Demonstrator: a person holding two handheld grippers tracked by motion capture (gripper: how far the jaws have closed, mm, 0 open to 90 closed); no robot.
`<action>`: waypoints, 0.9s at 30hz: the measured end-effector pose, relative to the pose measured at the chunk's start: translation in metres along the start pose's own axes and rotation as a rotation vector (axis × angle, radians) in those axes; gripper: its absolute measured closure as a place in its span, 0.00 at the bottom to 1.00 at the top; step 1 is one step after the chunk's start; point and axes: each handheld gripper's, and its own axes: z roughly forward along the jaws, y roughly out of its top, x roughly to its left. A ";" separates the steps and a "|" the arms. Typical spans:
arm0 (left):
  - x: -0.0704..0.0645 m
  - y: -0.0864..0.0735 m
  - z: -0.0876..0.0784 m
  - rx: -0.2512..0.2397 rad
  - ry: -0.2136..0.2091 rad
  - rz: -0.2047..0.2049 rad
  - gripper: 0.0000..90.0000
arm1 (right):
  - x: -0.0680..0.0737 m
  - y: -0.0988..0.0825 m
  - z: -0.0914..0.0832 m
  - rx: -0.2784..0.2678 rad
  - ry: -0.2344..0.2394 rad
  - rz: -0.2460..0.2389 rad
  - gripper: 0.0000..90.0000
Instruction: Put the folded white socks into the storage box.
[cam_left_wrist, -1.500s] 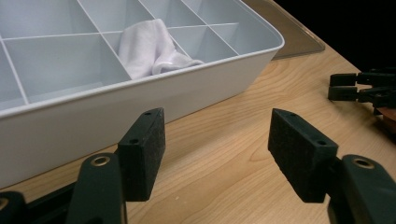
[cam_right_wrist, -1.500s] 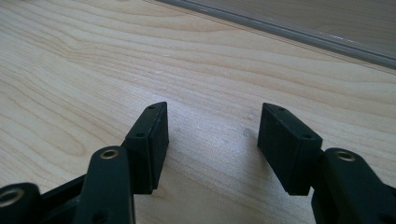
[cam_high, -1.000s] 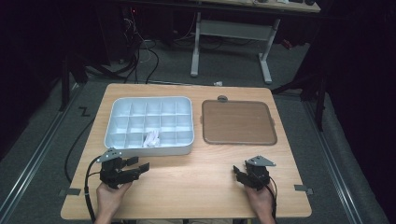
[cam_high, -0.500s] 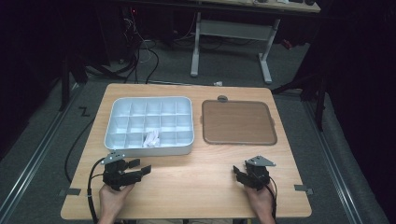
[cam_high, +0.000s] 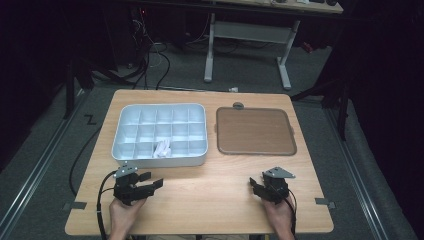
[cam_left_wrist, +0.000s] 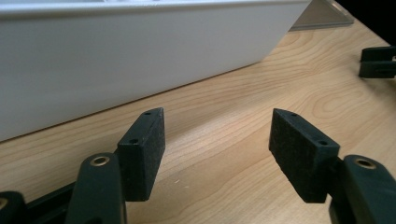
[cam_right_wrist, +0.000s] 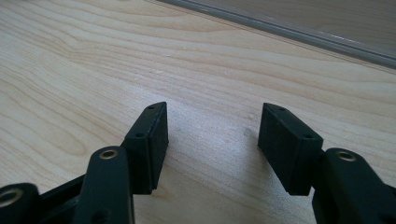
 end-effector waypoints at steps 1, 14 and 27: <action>0.000 -0.001 0.001 -0.002 0.005 0.004 0.41 | 0.000 0.000 0.000 0.000 0.000 0.000 0.48; 0.008 -0.011 0.010 -0.007 0.067 0.068 0.41 | 0.000 0.000 0.000 0.000 0.001 -0.002 0.48; 0.013 -0.016 0.019 -0.024 0.113 0.102 0.41 | 0.000 0.000 0.000 0.000 0.001 -0.003 0.48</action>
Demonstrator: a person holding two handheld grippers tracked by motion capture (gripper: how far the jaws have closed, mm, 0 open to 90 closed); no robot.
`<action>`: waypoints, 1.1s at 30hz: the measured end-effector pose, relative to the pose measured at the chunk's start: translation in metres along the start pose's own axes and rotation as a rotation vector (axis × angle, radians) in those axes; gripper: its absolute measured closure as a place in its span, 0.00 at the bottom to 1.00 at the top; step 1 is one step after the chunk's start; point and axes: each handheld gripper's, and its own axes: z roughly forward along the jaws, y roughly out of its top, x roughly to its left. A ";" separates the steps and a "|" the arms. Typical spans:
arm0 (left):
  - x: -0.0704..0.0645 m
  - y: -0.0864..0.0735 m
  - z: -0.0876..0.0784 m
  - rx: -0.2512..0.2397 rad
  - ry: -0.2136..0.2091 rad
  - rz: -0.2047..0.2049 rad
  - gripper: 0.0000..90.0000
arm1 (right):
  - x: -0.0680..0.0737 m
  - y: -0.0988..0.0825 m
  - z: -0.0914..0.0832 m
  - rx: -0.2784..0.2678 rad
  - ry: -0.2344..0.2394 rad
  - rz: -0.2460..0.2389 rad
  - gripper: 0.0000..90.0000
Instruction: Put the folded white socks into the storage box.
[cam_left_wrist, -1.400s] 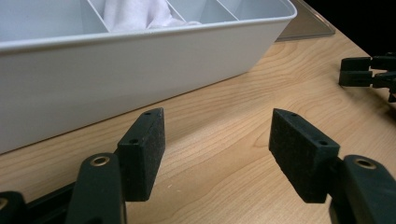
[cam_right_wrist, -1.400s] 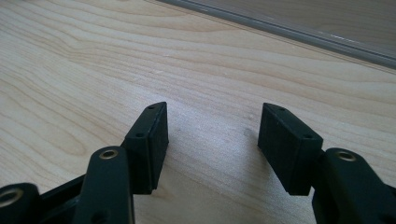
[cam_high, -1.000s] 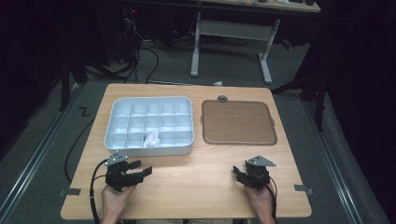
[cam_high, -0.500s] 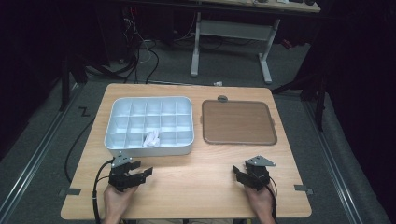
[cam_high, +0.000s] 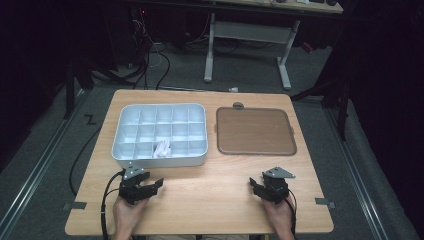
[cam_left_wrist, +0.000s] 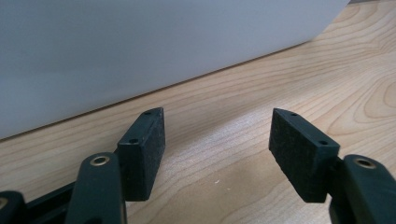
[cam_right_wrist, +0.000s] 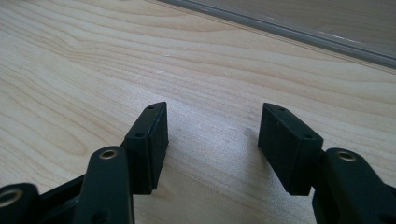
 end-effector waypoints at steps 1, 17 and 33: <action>0.000 0.000 0.001 -0.001 0.001 -0.001 0.41 | 0.000 0.000 0.000 0.000 0.000 0.000 0.48; -0.002 -0.007 0.006 -0.012 0.026 0.074 0.38 | 0.000 0.000 0.000 0.000 0.001 -0.003 0.47; -0.008 -0.015 0.009 -0.005 0.053 0.172 0.35 | 0.001 0.000 0.000 0.003 0.011 -0.008 0.44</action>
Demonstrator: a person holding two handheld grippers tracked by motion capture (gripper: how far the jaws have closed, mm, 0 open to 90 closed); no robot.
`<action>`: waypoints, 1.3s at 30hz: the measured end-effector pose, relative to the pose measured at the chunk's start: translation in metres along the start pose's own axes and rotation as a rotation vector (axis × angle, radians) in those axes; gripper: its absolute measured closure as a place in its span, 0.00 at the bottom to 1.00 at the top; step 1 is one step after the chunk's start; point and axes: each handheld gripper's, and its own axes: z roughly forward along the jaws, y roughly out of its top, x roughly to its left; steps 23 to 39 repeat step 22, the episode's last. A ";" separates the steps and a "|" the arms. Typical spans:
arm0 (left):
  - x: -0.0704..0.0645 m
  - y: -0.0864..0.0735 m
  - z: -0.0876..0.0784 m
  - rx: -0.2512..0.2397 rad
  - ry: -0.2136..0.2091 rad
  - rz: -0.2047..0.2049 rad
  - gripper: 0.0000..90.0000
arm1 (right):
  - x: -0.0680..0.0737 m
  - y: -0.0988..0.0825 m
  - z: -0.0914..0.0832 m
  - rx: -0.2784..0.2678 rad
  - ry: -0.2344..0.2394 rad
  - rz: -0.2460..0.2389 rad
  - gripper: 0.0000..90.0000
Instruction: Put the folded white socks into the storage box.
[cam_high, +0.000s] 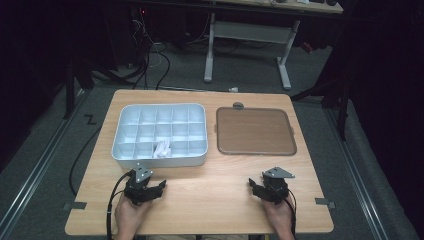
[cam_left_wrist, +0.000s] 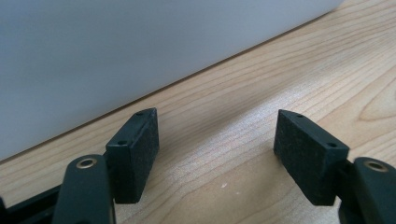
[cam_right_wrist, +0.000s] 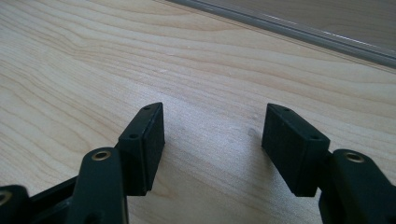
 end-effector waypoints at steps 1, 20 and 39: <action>0.000 0.000 0.000 0.000 0.000 -0.001 0.35 | 0.000 0.000 0.000 0.000 0.000 0.000 0.44; -0.001 0.000 0.000 0.002 -0.004 0.000 0.34 | 0.000 0.000 0.000 0.002 0.005 -0.006 0.42; -0.001 0.000 0.000 0.002 -0.004 0.000 0.34 | 0.000 0.000 0.000 0.001 0.005 -0.006 0.42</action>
